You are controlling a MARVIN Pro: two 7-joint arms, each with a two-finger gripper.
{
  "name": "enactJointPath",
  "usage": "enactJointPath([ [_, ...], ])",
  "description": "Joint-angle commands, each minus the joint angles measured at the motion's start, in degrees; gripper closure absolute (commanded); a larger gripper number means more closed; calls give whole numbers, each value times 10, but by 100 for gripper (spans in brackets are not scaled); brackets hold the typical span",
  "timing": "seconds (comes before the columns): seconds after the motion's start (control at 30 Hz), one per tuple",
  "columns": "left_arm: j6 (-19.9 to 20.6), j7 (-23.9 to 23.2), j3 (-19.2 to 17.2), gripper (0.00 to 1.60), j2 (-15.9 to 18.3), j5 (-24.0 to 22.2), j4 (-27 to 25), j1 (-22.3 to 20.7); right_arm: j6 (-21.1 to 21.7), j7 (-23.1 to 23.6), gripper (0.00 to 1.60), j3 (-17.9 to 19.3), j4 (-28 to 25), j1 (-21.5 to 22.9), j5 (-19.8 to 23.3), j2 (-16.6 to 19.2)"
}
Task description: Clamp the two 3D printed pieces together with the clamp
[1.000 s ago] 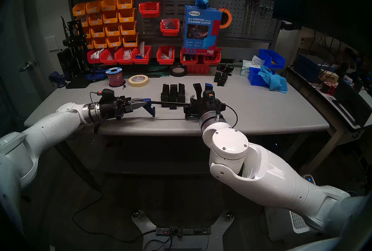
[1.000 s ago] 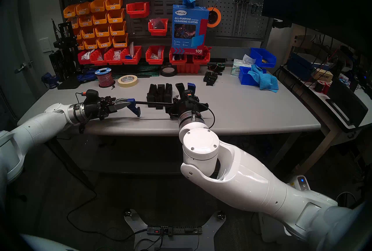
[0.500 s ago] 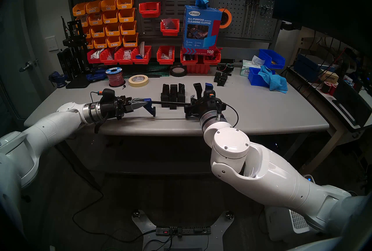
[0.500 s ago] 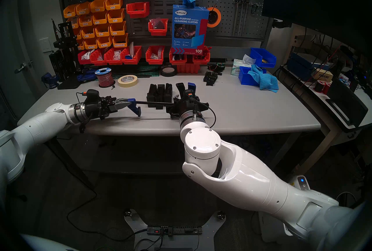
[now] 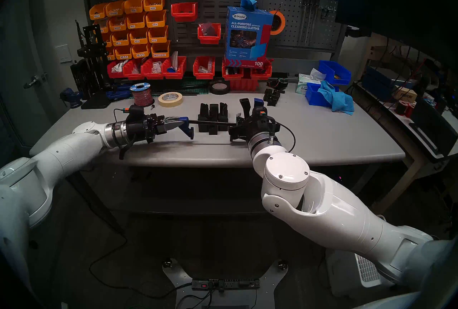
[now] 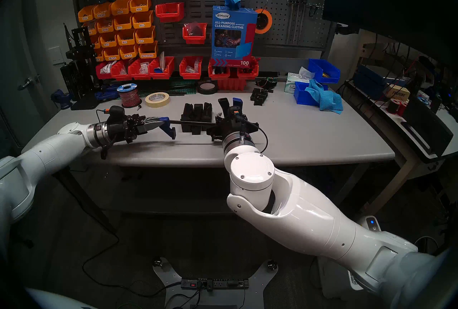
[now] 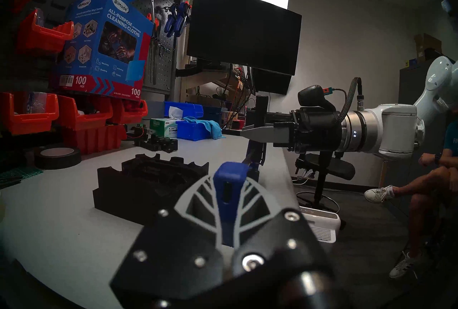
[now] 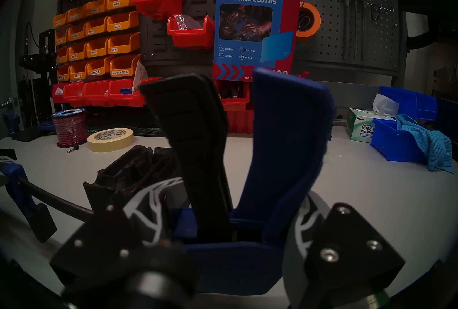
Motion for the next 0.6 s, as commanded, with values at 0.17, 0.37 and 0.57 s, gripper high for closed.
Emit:
enactJointPath([
  [0.17,-3,1,-4,160,-3,6,26,-29,0,16,160,17,2,30,-2,-3],
  [0.37,-6,1,-4,160,-7,9,38,-35,1,24,160,21,7,36,0,-2],
  [0.57,-9,1,-1,160,-11,15,56,-42,1,30,160,27,8,37,1,6],
])
